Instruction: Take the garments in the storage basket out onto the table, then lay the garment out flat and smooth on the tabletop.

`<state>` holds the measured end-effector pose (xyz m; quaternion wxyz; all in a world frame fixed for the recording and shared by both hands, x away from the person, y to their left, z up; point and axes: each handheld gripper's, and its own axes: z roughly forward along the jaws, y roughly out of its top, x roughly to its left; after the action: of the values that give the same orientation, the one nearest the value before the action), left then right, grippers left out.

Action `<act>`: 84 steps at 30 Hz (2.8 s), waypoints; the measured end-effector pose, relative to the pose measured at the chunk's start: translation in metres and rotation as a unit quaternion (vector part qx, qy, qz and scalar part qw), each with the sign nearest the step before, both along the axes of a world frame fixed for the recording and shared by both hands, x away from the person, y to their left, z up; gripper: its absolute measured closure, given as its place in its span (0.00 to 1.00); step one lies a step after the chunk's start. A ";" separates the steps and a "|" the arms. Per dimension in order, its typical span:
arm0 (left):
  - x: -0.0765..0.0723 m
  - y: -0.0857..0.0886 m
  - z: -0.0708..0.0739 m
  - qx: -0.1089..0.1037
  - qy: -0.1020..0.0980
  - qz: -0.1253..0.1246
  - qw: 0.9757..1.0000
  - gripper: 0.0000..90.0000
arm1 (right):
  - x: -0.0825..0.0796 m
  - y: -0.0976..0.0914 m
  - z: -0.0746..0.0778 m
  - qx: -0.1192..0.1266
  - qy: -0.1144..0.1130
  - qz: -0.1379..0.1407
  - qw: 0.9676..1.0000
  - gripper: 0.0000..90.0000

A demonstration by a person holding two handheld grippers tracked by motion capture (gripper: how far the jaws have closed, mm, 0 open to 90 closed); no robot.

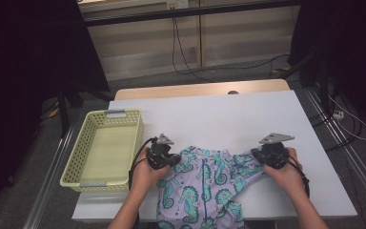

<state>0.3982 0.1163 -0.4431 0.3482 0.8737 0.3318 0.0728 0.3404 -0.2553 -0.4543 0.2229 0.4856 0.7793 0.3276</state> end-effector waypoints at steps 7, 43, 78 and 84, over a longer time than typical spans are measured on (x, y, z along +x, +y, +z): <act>-0.001 0.010 0.008 -0.005 -0.013 0.010 1.000 0.93 | -0.022 -0.027 0.010 -0.006 -0.002 -0.028 1.000 0.96; 0.008 0.006 -0.011 0.022 -0.023 0.030 0.999 0.34 | 0.009 0.040 -0.010 0.028 0.021 0.086 0.996 0.68; -0.003 0.012 0.021 0.014 -0.005 0.032 0.999 0.95 | 0.004 0.022 0.012 0.075 -0.009 0.077 0.994 0.99; -0.004 0.014 0.029 -0.005 -0.027 0.037 0.999 0.95 | 0.002 0.012 0.023 0.093 -0.035 0.062 0.993 0.99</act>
<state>0.3947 0.1308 -0.4141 0.3582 0.8570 0.3546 0.1073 0.3426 -0.2431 -0.4314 0.1832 0.4430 0.7660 0.4284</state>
